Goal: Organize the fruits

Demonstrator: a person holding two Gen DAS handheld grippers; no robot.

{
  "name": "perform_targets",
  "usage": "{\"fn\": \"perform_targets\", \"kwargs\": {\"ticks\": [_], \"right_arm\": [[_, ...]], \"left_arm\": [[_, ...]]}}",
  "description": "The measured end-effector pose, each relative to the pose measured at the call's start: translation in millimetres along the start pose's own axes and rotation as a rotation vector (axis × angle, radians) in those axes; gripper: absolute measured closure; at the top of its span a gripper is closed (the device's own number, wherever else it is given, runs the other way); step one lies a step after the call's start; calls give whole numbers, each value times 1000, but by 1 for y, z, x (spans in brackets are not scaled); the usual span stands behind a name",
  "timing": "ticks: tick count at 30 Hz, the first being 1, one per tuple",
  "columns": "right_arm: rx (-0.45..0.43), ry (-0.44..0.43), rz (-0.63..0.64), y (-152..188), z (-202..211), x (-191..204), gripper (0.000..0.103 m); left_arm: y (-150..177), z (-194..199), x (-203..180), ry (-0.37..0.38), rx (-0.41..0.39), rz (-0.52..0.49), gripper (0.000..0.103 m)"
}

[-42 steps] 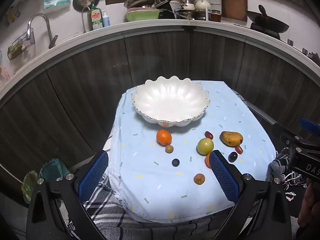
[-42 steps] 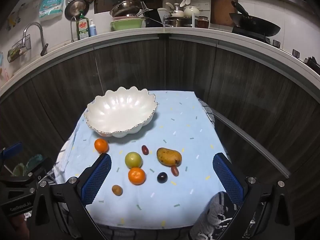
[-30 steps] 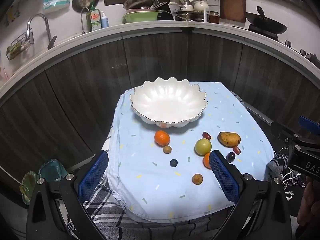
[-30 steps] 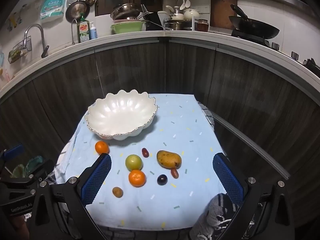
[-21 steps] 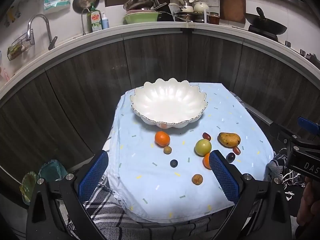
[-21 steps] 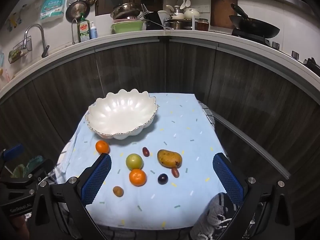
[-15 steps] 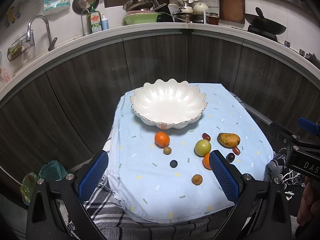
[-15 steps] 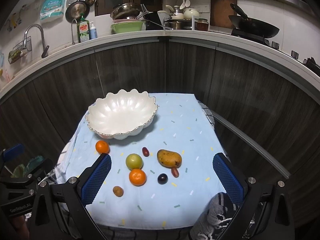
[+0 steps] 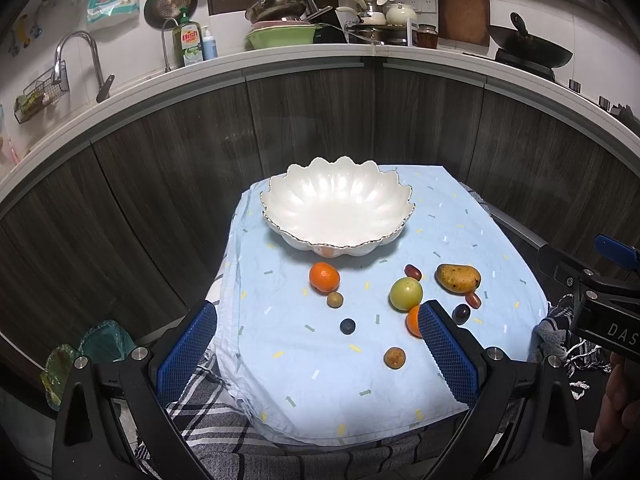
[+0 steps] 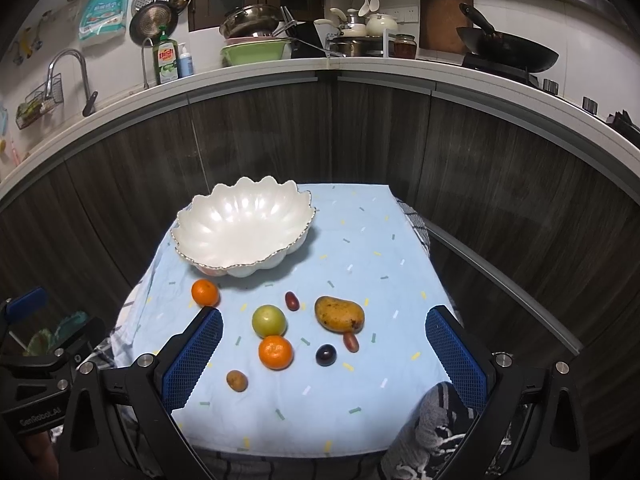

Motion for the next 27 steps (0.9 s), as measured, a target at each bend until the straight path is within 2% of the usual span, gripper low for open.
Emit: {"fn": "perform_targets", "kwargs": {"ticks": [27], "right_arm": [[4,-2,-7,3,-1,1,0]], "left_arm": [[2,-2,-3,1,2,-6,1]]}}
Point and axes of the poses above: each gripper's, at about its wrist camera, not at the fingertips, and z roughly against the way its jaws point, x to its left, y to its underside, the point moved 5 cm from there along -z, roughly the way its jaws point, and after that the axes turned 15 degrees about -z, right-handed, at the moved point
